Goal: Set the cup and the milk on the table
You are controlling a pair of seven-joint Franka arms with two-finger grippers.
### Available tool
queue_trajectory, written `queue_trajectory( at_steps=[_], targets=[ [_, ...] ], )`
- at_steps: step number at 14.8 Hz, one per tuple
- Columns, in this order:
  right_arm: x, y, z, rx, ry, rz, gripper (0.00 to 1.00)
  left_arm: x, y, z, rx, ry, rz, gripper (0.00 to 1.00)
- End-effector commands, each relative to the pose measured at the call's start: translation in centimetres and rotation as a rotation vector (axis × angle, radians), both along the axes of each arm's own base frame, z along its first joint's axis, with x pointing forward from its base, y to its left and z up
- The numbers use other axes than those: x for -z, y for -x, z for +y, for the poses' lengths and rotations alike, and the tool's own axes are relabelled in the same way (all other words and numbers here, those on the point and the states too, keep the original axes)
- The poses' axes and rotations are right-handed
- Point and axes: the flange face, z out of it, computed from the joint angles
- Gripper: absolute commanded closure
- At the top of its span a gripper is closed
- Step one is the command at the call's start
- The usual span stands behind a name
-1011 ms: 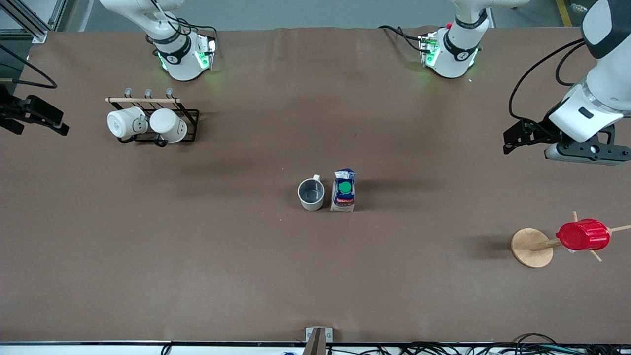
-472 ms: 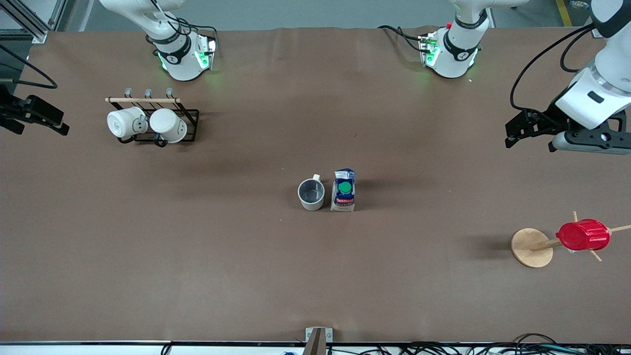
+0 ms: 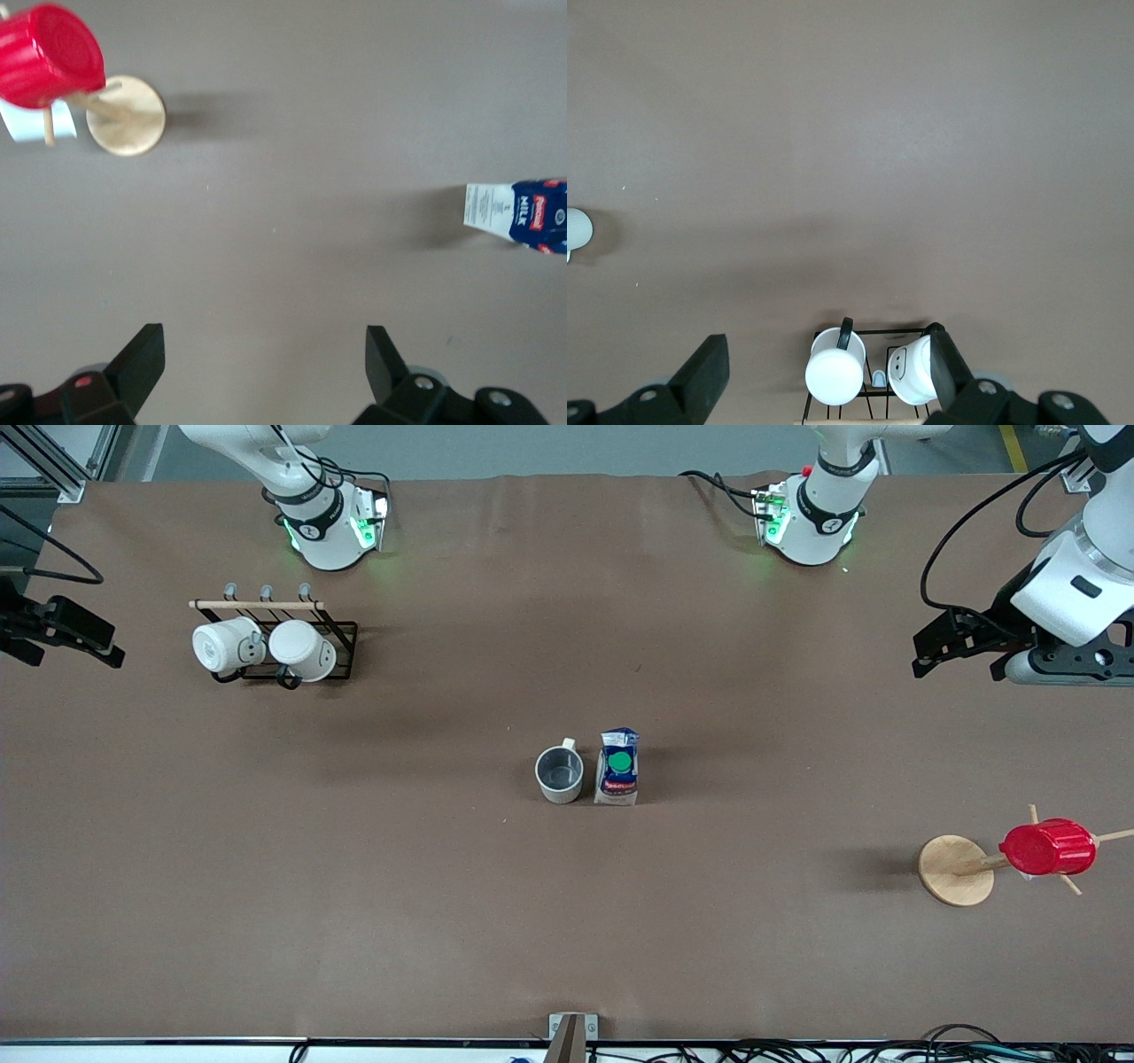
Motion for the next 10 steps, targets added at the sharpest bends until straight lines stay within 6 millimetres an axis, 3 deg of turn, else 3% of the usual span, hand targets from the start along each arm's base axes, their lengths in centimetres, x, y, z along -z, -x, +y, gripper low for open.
queue_trajectory(
  at_steps=[1, 10],
  targets=[
    [-0.04, 0.48, 0.01, 0.008, -0.004, 0.002, 0.00, -0.70, 0.59, 0.28, -0.006, -0.018, 0.012, 0.00],
    [-0.04, 0.48, 0.01, 0.008, -0.004, 0.002, 0.00, -0.69, 0.19, 0.83, 0.024, -0.050, -0.003, 0.01]
  ],
)
